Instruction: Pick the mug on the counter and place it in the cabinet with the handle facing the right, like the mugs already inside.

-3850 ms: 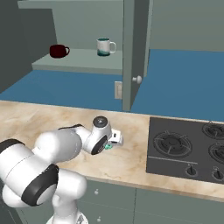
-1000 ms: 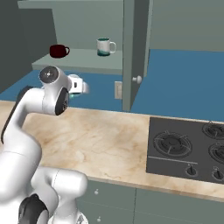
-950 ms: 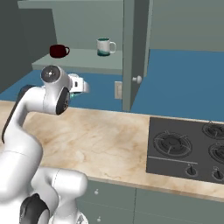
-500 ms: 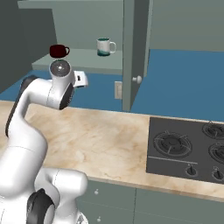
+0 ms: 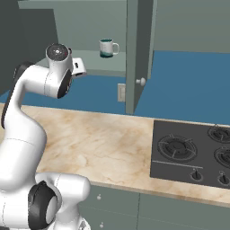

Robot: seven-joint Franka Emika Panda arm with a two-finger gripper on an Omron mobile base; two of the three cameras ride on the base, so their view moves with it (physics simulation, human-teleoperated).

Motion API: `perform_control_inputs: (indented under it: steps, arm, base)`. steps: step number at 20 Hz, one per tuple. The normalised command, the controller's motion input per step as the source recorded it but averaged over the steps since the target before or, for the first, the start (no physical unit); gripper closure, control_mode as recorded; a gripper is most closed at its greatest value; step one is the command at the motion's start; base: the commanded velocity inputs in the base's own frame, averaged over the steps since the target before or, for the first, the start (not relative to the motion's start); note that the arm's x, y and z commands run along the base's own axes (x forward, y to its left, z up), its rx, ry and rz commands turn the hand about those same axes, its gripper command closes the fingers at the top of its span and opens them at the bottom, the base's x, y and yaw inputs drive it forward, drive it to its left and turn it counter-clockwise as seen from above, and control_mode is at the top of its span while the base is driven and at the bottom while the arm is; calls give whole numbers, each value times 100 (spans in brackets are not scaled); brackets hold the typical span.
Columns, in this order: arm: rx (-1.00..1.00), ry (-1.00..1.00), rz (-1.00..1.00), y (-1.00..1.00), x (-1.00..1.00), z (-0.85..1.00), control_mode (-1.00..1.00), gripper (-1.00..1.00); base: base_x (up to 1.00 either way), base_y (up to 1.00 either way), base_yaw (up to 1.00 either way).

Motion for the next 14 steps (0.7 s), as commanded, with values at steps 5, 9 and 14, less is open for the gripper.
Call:
perform_control_inputs:
  steps: [5,9,14]
  arm:
    - [-1,0,11,0,4,18,-100,100]
    - [0,0,8,0,12,16,-100,100]
    - [0,0,4,0,19,26,-100,100]
  base:
    - [0,0,0]
    - [0,0,0]
    - [0,0,0]
